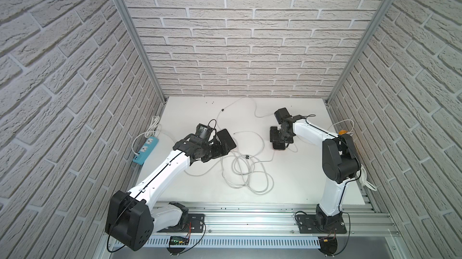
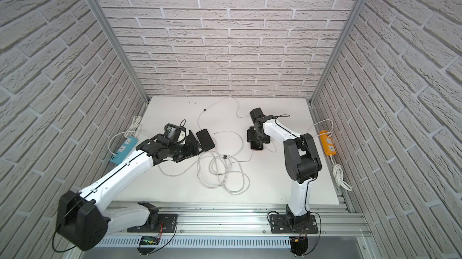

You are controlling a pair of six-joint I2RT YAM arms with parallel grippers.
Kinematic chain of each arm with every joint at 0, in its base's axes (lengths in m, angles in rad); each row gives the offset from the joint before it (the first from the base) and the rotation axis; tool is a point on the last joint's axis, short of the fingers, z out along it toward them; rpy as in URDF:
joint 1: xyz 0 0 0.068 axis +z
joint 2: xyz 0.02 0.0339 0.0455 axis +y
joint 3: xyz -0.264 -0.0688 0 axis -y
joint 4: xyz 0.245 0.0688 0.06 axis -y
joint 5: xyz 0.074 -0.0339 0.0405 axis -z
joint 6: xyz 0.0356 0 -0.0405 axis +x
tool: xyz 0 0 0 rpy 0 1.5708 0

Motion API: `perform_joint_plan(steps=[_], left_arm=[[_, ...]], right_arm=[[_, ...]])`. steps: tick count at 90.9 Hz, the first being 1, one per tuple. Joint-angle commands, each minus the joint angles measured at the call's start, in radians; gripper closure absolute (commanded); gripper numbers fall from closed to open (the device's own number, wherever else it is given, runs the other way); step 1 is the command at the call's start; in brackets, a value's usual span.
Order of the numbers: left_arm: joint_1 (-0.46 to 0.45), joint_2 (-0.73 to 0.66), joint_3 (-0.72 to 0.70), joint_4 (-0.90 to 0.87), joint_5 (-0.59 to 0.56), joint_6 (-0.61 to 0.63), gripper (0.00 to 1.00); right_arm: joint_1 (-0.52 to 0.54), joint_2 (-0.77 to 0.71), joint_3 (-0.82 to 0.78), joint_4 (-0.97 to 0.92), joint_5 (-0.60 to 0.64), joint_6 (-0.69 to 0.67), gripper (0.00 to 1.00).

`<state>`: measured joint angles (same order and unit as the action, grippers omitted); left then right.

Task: Plug the charging cable into the phone
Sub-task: Pick up the phone at the center of the board.

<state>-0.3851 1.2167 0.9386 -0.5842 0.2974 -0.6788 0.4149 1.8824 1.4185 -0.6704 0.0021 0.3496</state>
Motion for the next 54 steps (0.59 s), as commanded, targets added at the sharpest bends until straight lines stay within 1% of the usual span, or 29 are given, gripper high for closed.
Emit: perform_joint_plan(steps=[1,12,22,35,54], left_arm=[[0.002,0.029,0.059,0.082,0.016,-0.016,0.14],[0.004,0.108,0.139,0.102,0.036,-0.041,0.18],[0.004,0.166,0.201,0.133,0.061,-0.06,0.2],[-0.007,0.192,0.226,0.185,0.109,-0.077,0.21],[-0.014,0.224,0.218,0.205,0.117,-0.093,0.23]], right_arm=[[0.078,-0.14,0.019,0.017,-0.166,-0.158,0.51],[0.161,-0.194,-0.015,0.046,-0.296,-0.217,0.51],[0.212,-0.218,-0.039,0.072,-0.376,-0.226,0.51],[0.245,-0.225,-0.051,0.104,-0.443,-0.218,0.52],[0.267,-0.213,-0.025,0.117,-0.491,-0.205,0.52]])
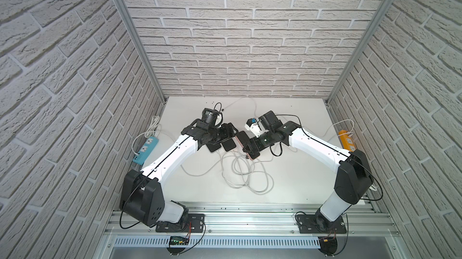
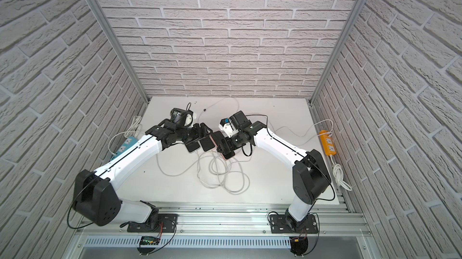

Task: Plug the charging cable into the phone
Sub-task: Pick up the phone at the center of the board.

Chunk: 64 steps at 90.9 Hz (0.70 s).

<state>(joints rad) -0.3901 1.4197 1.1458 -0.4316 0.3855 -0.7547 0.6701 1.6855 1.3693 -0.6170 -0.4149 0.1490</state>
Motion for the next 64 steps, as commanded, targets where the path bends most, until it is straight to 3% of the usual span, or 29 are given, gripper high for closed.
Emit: perform_joint_plan(steps=[1,40,64], left_arm=[[-0.011,0.022,0.009,0.056,0.031,-0.02,0.23],[-0.116,0.089,0.01,0.098,0.029,-0.069,0.45],[-0.118,0.083,0.005,0.08,0.005,-0.079,0.82]], right_arm=[[0.013,-0.015,0.025,0.065,-0.076,-0.004,0.52],[0.031,0.02,0.062,0.09,-0.085,0.013,0.53],[0.033,0.022,0.053,0.106,-0.087,0.02,0.53]])
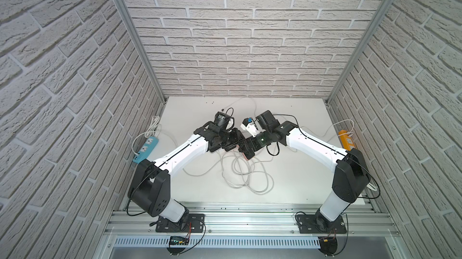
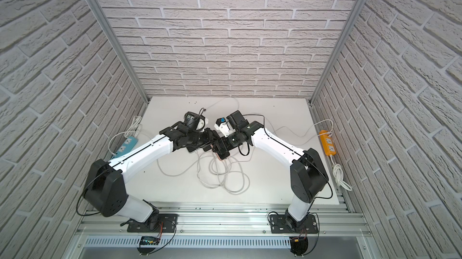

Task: Plug the charging cable into the phone
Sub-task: Pick up the phone at the center of the board.

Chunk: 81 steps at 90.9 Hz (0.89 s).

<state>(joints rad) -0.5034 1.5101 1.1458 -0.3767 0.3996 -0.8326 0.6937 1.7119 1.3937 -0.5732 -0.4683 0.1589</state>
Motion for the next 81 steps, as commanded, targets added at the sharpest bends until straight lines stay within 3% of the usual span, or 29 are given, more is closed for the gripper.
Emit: perform_joint_plan(steps=[1,8,13,23,30,41,54,70,81], left_arm=[[-0.004,-0.007,0.005,0.026,-0.009,-0.002,0.84],[-0.006,-0.002,0.004,0.03,-0.003,-0.008,0.99],[-0.002,-0.001,0.007,0.021,-0.005,-0.005,1.0],[0.041,-0.036,0.002,-0.051,-0.056,0.023,1.0],[0.127,-0.092,-0.03,-0.094,-0.061,0.034,1.0],[0.308,-0.206,-0.099,-0.146,-0.007,0.072,1.0],[0.448,-0.307,-0.159,-0.208,0.044,0.117,1.0],[0.518,-0.399,-0.22,-0.249,0.065,0.123,1.0],[0.54,-0.449,-0.242,-0.281,0.078,0.129,1.0]], right_arm=[[0.009,-0.005,0.029,0.064,-0.034,0.011,0.53],[0.01,-0.008,0.025,0.072,-0.035,0.014,0.53],[0.009,-0.009,0.025,0.077,-0.033,0.015,0.48],[0.003,-0.023,0.024,0.077,-0.027,-0.005,0.29],[-0.014,-0.037,0.019,0.072,-0.025,-0.031,0.19],[-0.055,-0.043,0.015,0.063,-0.061,-0.089,0.11],[-0.071,0.053,0.129,-0.013,-0.034,-0.202,0.12],[-0.065,0.277,0.37,-0.08,0.085,-0.37,0.24],[-0.056,0.416,0.486,-0.103,0.086,-0.633,0.32]])
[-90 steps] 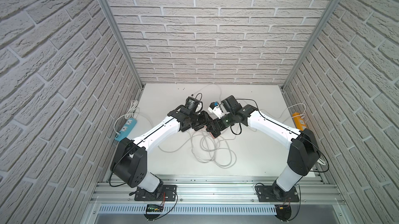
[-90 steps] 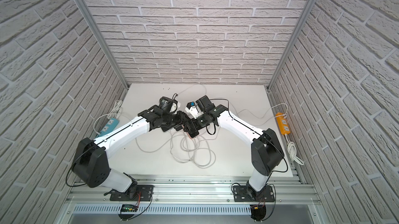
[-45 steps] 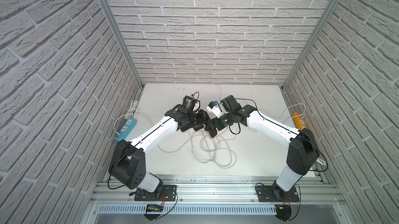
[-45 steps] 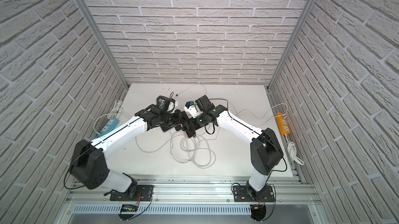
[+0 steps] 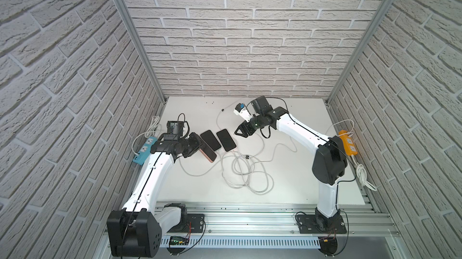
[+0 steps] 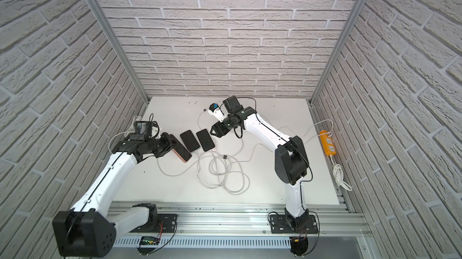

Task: Plug the charging cable into the phone
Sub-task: Pick up the phone at the center of the board, then pick up the charging cable from the center of the board.

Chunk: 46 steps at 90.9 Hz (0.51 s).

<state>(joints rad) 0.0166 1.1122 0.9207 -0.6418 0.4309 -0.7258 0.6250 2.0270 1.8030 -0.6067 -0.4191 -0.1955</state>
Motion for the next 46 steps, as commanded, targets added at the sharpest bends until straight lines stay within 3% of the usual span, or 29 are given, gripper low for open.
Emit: perform_joint_plan(steps=[1,7,16,46], left_arm=[[0.021,-0.055,-0.018,-0.02,0.047,0.023,1.0],[0.026,-0.071,-0.028,-0.038,0.05,0.031,1.0],[0.029,-0.088,-0.044,-0.057,0.056,0.037,1.0],[0.03,-0.106,-0.068,-0.07,0.084,0.044,1.0]], right_arm=[[0.014,0.114,0.092,-0.08,0.038,-0.297,0.32],[0.021,0.202,0.208,-0.161,0.071,-0.436,0.34],[0.021,0.311,0.358,-0.229,0.117,-0.534,0.37],[0.009,0.424,0.421,-0.181,0.209,-0.738,0.45]])
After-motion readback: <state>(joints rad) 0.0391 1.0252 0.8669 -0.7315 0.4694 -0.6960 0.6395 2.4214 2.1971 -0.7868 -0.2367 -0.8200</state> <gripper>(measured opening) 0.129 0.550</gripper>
